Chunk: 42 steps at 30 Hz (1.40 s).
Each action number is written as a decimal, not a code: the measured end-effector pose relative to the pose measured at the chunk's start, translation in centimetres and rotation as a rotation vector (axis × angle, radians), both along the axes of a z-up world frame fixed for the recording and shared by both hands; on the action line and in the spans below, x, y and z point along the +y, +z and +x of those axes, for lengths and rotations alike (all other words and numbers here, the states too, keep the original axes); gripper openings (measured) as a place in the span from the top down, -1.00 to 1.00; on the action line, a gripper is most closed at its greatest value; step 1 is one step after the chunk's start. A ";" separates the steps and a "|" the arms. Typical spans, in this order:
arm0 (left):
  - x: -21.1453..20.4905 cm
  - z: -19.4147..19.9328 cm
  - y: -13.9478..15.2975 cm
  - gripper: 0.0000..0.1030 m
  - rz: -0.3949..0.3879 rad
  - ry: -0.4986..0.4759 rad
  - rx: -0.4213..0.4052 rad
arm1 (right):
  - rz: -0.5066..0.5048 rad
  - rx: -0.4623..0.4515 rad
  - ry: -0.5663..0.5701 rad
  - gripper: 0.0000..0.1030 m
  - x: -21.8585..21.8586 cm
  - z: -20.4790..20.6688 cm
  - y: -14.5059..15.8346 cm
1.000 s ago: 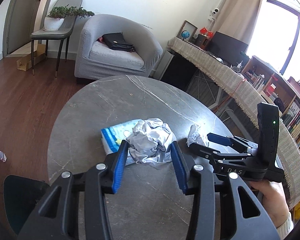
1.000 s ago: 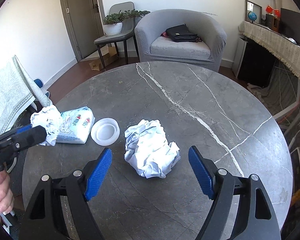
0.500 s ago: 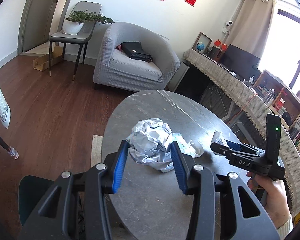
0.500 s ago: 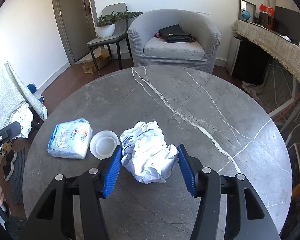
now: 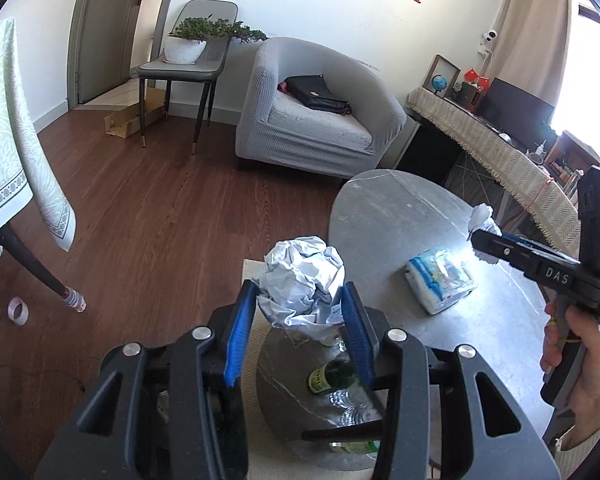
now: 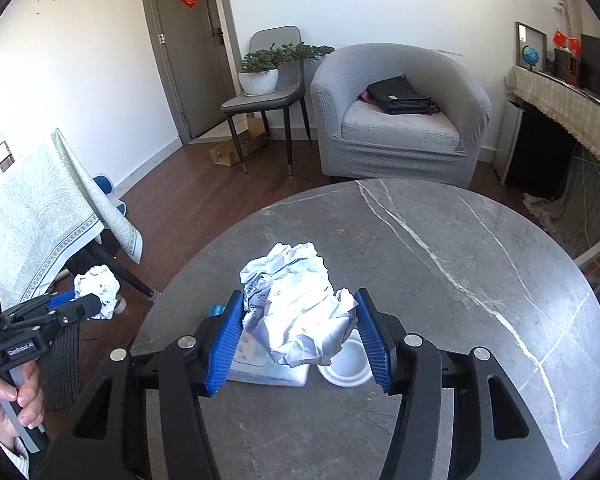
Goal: Collect trash
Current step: 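Carry both paper balls over the green bin and open both tools to drop them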
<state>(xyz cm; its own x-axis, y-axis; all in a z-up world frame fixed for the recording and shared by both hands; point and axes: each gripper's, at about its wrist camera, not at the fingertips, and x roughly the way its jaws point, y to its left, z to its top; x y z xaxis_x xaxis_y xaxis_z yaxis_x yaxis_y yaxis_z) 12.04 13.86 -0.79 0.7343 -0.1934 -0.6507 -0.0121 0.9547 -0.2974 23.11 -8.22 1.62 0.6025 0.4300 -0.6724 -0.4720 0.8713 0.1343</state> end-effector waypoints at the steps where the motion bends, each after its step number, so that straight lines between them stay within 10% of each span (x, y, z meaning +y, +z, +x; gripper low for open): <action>1: 0.6 -0.1 -0.3 0.10 0.010 0.005 0.013 | 0.001 -0.002 0.011 -0.09 0.6 -0.1 0.0; 42: 11.7 -5.2 -15.6 -0.12 0.237 -0.048 0.596 | -0.010 0.088 0.354 -0.11 22.8 -2.6 -3.8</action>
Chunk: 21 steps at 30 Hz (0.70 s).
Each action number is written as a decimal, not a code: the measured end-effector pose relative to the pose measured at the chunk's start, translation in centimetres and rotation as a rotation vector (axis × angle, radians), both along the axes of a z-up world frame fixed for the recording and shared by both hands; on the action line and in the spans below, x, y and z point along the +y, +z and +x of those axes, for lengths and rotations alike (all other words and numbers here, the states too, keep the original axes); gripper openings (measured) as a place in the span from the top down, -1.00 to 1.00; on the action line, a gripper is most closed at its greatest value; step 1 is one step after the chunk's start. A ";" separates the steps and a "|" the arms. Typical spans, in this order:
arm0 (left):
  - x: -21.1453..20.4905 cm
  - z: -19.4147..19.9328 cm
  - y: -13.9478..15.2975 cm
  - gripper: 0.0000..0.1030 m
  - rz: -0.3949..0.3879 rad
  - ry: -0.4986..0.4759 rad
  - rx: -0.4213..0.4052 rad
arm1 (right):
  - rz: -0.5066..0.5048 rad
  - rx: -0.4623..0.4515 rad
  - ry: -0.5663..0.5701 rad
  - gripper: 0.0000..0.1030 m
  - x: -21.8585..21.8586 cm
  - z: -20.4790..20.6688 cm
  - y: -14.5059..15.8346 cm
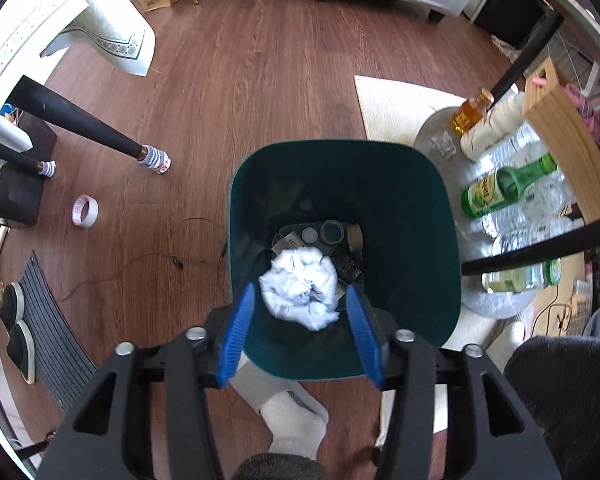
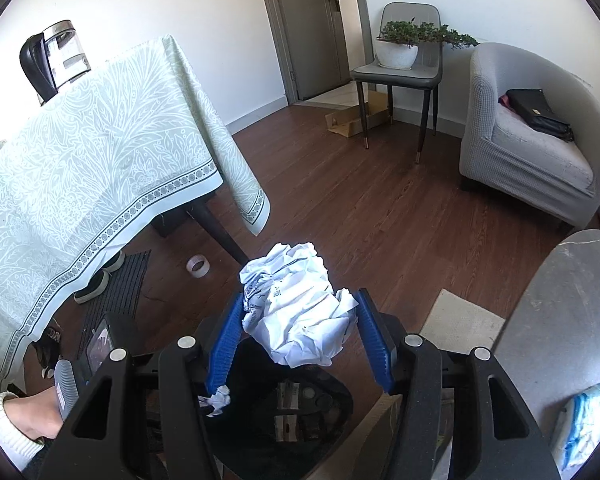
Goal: Collect trash
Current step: 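Carry both paper balls over the green bin and open both tools to drop them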
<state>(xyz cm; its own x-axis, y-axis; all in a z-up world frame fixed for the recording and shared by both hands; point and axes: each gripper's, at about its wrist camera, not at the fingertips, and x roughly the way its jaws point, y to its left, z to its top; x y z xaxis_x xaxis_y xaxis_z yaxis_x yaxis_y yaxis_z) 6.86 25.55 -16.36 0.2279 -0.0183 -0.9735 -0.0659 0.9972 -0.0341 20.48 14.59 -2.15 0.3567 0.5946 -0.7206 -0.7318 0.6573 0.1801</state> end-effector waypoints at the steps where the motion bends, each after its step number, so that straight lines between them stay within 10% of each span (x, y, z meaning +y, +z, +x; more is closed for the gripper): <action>1: 0.0 -0.1 -0.1 -0.13 0.007 -0.006 0.002 | -0.010 0.012 0.008 -0.12 0.6 0.0 -0.4; 21: 4.2 -0.6 5.0 0.34 -0.045 0.129 -0.177 | -0.283 0.213 0.134 -0.11 7.7 -2.1 -12.2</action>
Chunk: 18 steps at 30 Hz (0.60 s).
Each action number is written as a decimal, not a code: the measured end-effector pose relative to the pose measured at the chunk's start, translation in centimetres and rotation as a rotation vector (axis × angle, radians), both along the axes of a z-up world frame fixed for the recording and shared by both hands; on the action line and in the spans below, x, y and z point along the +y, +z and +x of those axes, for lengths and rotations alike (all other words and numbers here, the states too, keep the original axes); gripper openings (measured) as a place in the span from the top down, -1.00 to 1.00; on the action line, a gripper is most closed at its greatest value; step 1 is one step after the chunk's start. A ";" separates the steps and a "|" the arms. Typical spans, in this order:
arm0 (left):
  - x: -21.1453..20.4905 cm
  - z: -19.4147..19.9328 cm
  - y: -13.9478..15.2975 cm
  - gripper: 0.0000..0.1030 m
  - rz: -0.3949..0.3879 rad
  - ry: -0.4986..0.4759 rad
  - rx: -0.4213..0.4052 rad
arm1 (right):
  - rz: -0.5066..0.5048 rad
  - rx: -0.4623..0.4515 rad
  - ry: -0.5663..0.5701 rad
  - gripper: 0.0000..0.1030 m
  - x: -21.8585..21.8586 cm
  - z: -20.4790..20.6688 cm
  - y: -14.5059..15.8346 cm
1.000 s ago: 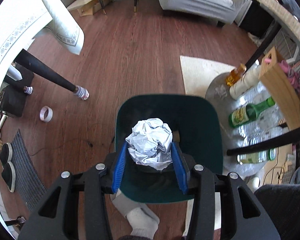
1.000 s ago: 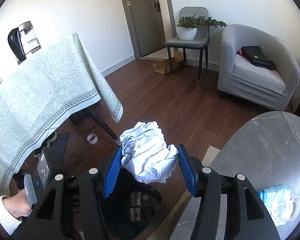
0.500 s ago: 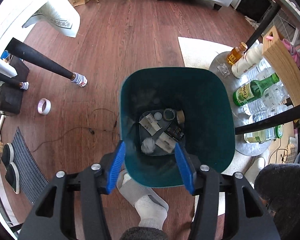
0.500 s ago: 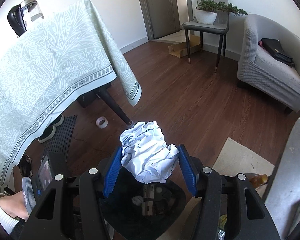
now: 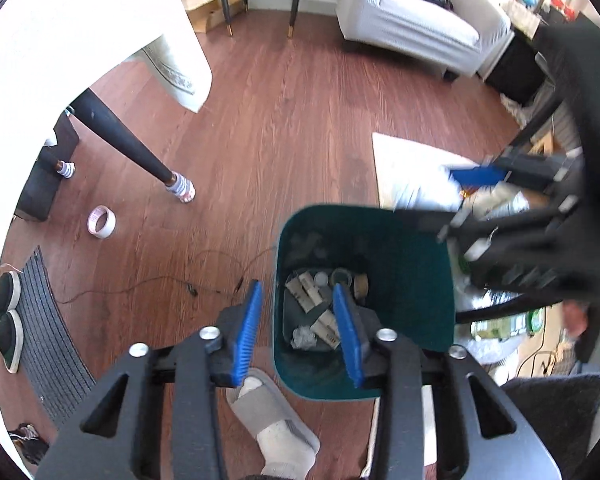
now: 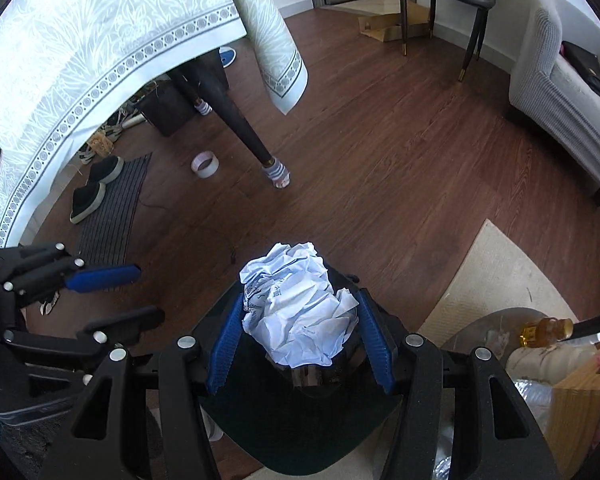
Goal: Collect trash
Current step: 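Carry both paper balls over the green bin and open both tools to drop them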
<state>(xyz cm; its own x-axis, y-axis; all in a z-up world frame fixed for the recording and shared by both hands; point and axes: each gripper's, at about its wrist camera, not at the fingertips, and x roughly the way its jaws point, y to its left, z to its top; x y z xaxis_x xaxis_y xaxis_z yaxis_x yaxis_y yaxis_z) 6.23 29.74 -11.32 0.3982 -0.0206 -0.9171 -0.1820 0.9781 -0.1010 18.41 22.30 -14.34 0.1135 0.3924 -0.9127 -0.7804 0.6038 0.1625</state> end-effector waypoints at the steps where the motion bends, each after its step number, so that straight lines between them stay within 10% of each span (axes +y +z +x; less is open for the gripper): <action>1: 0.1 0.1 0.5 0.36 -0.009 0.005 -0.017 | -0.013 0.010 0.004 -0.11 0.1 -0.1 -0.5; 18: -1.0 0.6 8.1 0.65 -0.098 0.086 -0.292 | -0.204 0.071 0.095 -0.15 0.2 -2.4 -6.7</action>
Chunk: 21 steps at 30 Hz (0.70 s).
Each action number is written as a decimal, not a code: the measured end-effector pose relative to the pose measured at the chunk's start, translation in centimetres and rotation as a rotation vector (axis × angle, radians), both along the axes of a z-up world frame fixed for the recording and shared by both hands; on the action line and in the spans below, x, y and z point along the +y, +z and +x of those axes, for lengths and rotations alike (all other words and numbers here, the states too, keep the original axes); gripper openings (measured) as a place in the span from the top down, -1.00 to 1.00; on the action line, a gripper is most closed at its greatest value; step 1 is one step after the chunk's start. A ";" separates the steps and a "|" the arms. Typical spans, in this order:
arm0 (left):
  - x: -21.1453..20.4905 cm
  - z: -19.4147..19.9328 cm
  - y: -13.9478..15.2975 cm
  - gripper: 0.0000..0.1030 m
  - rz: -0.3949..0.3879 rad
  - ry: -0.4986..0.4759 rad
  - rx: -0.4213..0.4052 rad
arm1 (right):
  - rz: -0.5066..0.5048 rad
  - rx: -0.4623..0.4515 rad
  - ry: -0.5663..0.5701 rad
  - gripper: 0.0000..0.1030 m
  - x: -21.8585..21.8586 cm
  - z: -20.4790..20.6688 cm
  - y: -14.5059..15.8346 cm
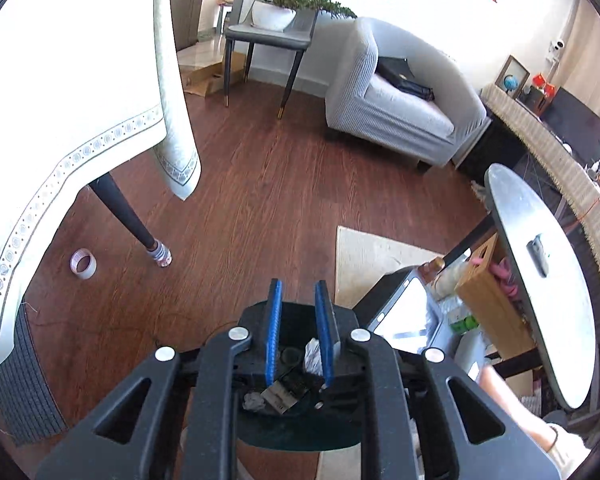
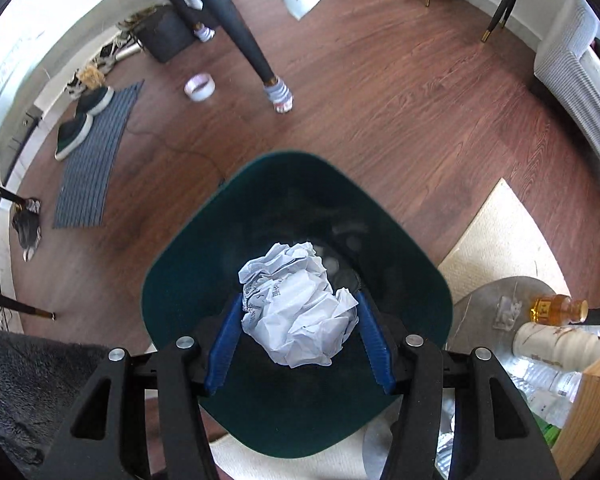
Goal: Collect trash
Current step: 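Carry both paper balls over the green bin and open both tools to drop them, then move both open tools back over the table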
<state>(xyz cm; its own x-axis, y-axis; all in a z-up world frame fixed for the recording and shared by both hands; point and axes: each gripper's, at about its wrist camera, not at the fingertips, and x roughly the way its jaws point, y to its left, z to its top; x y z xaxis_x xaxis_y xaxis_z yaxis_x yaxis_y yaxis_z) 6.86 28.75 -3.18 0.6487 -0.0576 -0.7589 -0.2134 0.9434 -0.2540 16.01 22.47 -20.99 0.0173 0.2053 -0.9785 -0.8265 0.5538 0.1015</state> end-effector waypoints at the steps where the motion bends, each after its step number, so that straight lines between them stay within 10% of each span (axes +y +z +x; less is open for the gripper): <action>1: -0.2 0.0 0.3 0.65 -0.002 0.002 -0.010 | -0.015 0.005 0.007 -0.23 -0.1 -0.1 -0.3; 21: -0.6 0.6 4.0 0.63 -0.044 0.072 -0.130 | 0.069 -0.011 0.057 -0.26 -2.8 -2.0 3.8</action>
